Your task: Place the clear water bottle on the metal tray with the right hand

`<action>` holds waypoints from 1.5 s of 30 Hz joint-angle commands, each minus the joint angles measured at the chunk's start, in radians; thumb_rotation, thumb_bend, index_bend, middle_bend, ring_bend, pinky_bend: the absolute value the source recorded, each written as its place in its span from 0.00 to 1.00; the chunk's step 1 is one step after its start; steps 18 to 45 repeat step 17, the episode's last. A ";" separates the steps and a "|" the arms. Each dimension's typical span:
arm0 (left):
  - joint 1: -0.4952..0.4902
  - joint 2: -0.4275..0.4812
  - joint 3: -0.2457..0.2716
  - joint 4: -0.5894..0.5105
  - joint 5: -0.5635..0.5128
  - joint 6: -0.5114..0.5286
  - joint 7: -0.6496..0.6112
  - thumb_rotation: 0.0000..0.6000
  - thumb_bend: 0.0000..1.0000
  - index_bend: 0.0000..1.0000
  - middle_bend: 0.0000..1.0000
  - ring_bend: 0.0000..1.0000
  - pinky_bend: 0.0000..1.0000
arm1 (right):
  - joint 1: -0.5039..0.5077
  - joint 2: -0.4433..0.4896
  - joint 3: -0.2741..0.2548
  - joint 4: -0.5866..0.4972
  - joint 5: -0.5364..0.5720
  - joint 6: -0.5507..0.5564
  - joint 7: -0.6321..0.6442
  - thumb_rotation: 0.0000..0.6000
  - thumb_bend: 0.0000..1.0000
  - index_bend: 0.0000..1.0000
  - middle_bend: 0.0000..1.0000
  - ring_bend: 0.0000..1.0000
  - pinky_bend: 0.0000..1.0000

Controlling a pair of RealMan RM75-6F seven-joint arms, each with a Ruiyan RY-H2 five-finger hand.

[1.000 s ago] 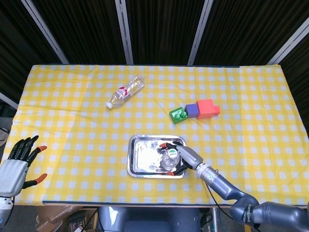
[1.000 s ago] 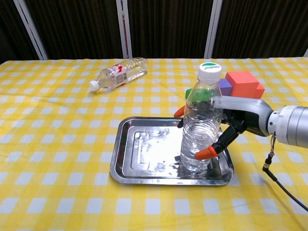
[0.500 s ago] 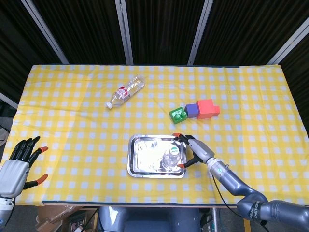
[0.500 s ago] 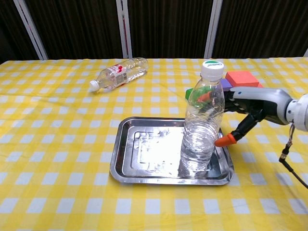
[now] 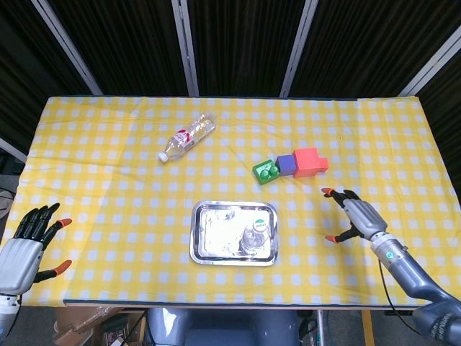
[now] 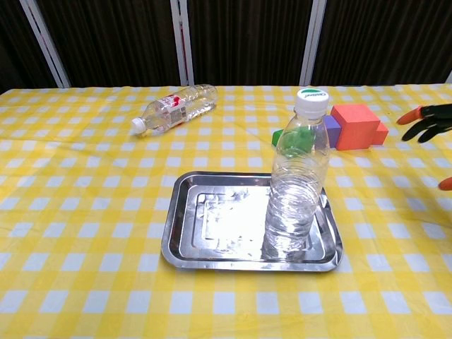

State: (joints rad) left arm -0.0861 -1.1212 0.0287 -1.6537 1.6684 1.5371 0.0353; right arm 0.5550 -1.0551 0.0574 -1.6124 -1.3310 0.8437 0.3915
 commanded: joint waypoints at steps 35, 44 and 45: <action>0.003 0.002 -0.003 0.007 -0.011 0.002 -0.015 1.00 0.19 0.22 0.00 0.00 0.00 | -0.442 -0.088 -0.089 0.100 -0.318 0.806 -0.363 1.00 0.20 0.14 0.17 0.01 0.00; 0.003 0.002 -0.003 0.007 -0.011 0.002 -0.015 1.00 0.19 0.22 0.00 0.00 0.00 | -0.442 -0.088 -0.089 0.100 -0.318 0.806 -0.363 1.00 0.20 0.14 0.17 0.01 0.00; 0.003 0.002 -0.003 0.007 -0.011 0.002 -0.015 1.00 0.19 0.22 0.00 0.00 0.00 | -0.442 -0.088 -0.089 0.100 -0.318 0.806 -0.363 1.00 0.20 0.14 0.17 0.01 0.00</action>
